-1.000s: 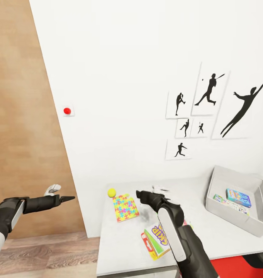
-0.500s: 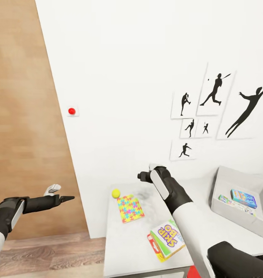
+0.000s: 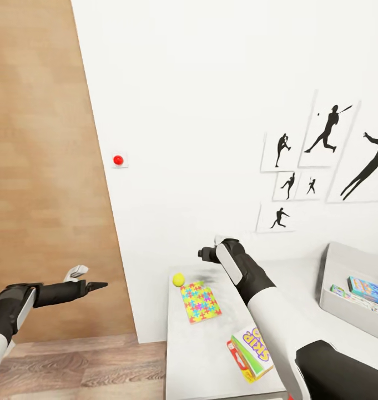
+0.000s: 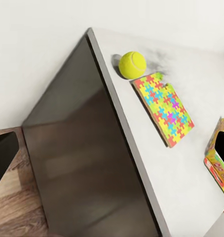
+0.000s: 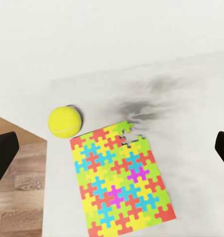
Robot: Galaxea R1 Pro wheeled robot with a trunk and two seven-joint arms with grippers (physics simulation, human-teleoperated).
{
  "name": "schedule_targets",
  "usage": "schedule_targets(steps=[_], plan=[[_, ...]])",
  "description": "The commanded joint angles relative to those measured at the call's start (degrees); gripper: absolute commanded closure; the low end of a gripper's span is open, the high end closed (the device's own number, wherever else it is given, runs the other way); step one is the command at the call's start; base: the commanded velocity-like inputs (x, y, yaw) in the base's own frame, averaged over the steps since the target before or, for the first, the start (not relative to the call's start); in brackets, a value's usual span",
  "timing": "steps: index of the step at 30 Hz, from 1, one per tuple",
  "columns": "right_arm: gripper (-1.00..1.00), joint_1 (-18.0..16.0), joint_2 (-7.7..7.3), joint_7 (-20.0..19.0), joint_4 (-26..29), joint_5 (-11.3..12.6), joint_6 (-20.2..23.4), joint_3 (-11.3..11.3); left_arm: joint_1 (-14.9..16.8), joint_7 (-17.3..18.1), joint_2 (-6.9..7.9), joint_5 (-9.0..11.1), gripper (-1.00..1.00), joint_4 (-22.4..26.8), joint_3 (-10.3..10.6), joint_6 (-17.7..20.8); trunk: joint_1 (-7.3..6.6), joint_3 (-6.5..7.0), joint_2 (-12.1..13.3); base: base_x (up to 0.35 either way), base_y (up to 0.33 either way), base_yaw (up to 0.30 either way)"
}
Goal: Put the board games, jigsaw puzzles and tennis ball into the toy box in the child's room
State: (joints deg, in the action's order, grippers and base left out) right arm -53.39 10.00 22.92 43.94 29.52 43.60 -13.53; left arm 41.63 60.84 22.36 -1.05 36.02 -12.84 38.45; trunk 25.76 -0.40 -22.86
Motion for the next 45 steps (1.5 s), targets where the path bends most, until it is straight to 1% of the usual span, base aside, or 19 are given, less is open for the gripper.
schedule_targets(steps=[1,20,32,37,45], plan=[[-1.0,0.0,0.0,0.5,0.0,0.5,0.1,-0.1,0.0,0.2,-0.02,-0.1,-1.0,0.0,-0.2,0.5,0.03,-0.04,-0.1,0.006,0.011,0.03],[-1.0,0.0,0.0,0.5,-0.2,0.4,0.4,-0.1,0.0,0.2,-0.04,-0.1,-1.0,0.0,-0.1,0.5,0.03,-0.07,-0.1,0.009,0.006,0.003],[-1.0,0.0,0.0,0.4,-0.3,0.5,0.5,-0.1,0.0,0.2,-0.06,0.0,-1.0,0.0,-0.1,0.3,0.03,-0.88,-0.1,0.094,0.034,0.0],[-1.0,0.0,0.0,0.4,-0.3,0.5,0.5,-0.1,0.0,0.2,-0.09,0.0,-1.0,0.0,-0.1,0.2,0.03,-0.98,-0.1,0.161,0.002,0.0],[-1.0,0.0,0.0,0.3,-0.3,0.4,0.6,-0.1,0.0,0.2,-0.13,0.0,-1.0,0.0,-0.1,0.2,0.03,-1.13,-0.1,0.03,0.0,0.0]])
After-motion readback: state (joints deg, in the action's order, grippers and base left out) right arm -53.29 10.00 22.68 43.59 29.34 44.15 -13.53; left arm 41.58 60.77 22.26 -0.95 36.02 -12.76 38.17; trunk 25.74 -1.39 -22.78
